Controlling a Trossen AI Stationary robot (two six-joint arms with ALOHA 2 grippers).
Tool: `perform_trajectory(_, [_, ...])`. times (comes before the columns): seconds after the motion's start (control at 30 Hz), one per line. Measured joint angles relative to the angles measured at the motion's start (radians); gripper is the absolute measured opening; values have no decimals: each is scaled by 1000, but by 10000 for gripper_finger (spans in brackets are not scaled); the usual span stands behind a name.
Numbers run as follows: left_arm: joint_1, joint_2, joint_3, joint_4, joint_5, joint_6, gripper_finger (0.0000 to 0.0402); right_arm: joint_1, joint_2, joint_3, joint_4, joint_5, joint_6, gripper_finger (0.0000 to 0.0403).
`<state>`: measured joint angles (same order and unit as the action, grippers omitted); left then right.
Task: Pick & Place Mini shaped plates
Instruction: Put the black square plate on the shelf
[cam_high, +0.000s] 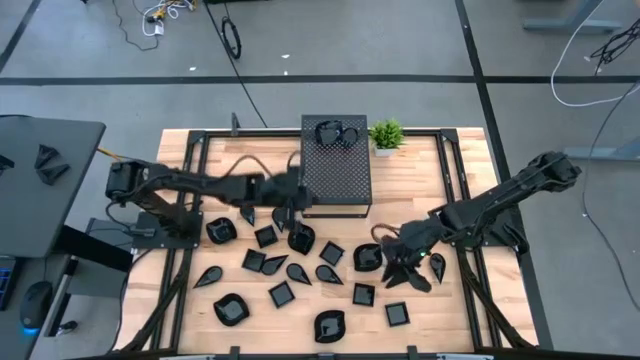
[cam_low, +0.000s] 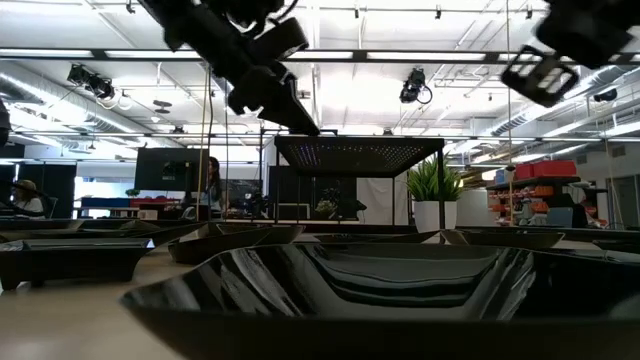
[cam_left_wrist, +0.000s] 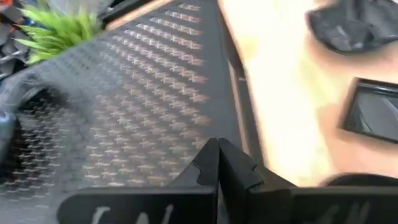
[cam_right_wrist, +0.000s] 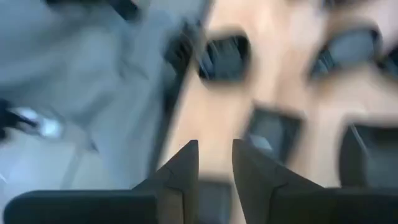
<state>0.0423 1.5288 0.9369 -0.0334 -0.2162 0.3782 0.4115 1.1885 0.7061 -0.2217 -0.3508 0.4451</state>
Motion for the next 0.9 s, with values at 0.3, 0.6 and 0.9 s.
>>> perform_trajectory(0.3, [-75,-3,-26,13,-167,-103,9,112,-1,39,-466,248,-59,109])
perform_trajectory(0.6, [-74,-2,-27,12,-169,-108,10,143,-1,-105,-413,325,-315,159])
perform_trajectory(0.9, [-72,0,-28,8,-187,-106,10,188,0,-167,-263,362,-510,133])
